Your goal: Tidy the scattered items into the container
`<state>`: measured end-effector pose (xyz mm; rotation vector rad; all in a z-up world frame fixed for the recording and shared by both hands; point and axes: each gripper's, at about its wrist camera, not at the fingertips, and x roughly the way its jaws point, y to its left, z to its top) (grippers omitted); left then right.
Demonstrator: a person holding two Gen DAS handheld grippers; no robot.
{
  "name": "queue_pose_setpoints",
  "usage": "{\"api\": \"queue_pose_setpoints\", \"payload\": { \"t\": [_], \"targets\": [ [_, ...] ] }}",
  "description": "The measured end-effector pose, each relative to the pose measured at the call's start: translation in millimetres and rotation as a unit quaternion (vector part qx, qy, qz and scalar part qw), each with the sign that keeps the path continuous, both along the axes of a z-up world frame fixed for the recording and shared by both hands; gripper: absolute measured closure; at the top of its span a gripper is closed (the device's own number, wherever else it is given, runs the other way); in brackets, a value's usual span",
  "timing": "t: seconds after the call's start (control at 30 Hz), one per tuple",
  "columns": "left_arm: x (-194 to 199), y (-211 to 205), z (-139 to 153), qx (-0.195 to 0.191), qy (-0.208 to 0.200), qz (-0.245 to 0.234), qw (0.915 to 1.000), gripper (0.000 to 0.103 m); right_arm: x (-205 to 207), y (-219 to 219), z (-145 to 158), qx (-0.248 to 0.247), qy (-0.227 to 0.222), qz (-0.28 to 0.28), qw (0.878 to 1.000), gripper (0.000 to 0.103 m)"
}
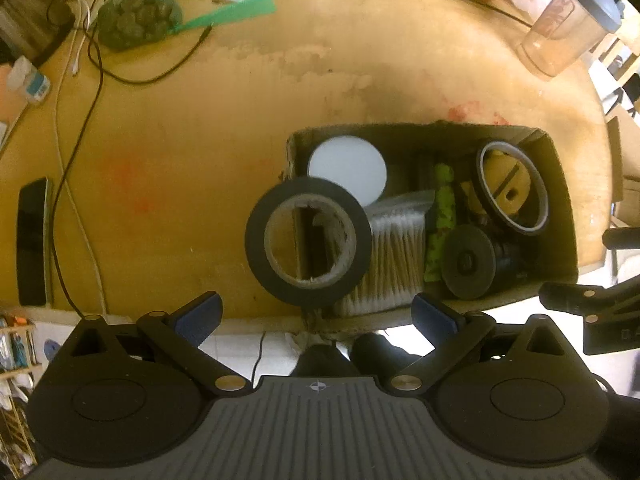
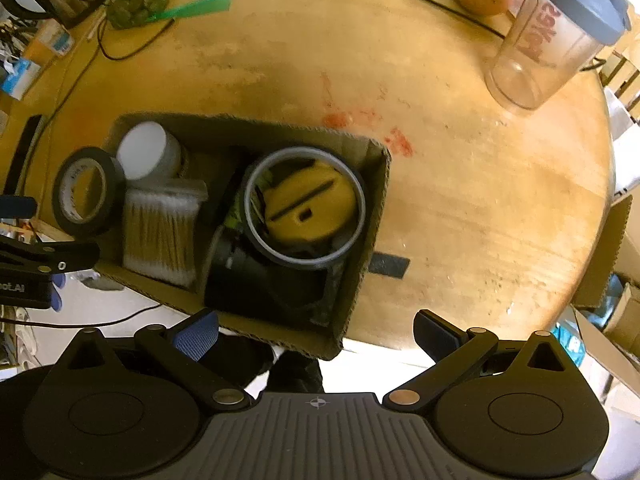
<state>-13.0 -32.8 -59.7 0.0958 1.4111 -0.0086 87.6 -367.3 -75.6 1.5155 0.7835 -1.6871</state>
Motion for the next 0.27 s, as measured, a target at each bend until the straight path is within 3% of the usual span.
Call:
{"api": "queue_pose_setpoints", "payload": {
  "t": [0.27],
  "targets": [
    [-0.2,3.5,-8.7,-0.022,0.03,0.018,0.9992,0.0,-0.2,-1.6,-3.2,0.01,-0.004,0.002,1.0,0.0]
  ]
}}
